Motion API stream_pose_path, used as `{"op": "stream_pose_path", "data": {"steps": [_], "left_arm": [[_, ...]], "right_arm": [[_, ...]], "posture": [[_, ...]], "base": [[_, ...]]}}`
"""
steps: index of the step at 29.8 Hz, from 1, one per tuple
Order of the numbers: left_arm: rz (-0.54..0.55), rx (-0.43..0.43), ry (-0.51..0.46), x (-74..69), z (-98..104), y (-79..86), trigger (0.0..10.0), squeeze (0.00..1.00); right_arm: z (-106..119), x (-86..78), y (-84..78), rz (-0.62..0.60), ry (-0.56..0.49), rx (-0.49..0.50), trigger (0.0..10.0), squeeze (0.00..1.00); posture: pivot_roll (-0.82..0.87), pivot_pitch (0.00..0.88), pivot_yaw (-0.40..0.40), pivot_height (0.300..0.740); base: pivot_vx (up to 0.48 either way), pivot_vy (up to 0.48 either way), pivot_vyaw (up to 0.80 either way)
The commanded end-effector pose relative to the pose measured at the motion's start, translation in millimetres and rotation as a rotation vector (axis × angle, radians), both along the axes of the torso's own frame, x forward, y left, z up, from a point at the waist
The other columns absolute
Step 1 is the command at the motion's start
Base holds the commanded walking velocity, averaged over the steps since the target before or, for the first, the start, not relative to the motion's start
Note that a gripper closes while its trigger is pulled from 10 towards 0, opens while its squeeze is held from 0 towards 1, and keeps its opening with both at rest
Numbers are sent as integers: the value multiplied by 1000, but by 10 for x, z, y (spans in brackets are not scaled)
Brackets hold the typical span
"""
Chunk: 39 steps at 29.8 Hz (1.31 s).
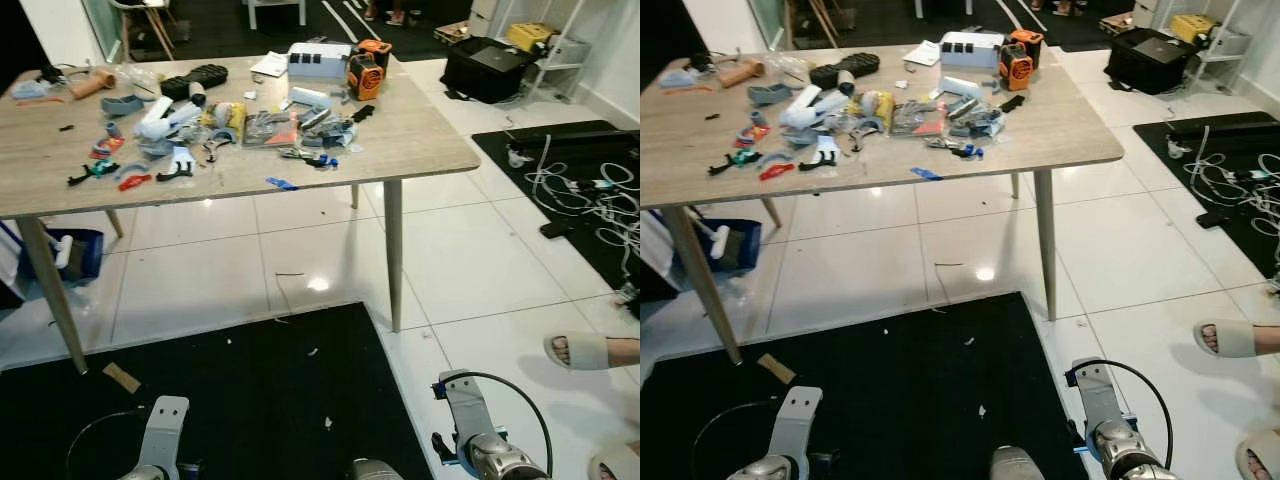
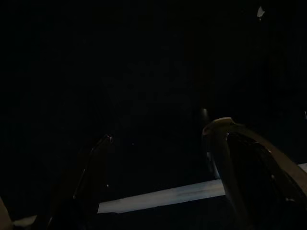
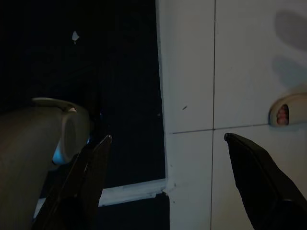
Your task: Picking trash to rubbish bin
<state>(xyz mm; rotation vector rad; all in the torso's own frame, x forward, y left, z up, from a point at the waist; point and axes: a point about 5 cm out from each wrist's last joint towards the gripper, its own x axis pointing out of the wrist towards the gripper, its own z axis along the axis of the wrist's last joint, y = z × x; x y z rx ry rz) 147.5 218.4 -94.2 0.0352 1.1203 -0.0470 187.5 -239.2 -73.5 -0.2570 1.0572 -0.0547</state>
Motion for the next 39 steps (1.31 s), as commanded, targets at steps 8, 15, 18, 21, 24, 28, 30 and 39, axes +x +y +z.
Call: {"op": "stream_pose_path", "data": {"steps": [8,15,18,21,24,28,30,39], "left_arm": [[-10,6,15,-36,-10,17,10000,0],[-6,7,14,-34,-9,19,10000,0],[-4,6,13,-32,-9,17,10000,0],[-3,6,12,-30,-8,16,10000,0],[-2,5,12,-29,-8,15,10000,0],[-2,4,12,-28,-8,12,10000,0],[-2,4,12,-27,-9,11,10000,0],[1,2,11,-26,-9,8,10000,0]], "right_arm": [[-9,-17,0,7,11,-3,10000,0],[-7,-12,3,25,17,-4,10000,0],[-6,-9,3,32,19,-6,10000,0],[-4,-7,3,37,21,-6,10000,0],[-4,-7,3,39,22,-5,10000,0],[-3,-6,3,44,23,-5,10000,0],[-3,-6,2,45,24,-4,10000,0],[-2,-5,1,51,27,-4,10000,0]], "posture": [[-67,0,44,740],[-65,0,44,740],[-65,0,43,740],[-65,0,43,740],[-65,0,43,740],[-66,0,43,740],[-66,0,43,740],[-65,0,42,740]], "base": [[0,0,0],[0,0,0],[0,0,0],[0,0,0],[0,0,0],[0,0,0],[0,0,0],[0,0,0]]}}
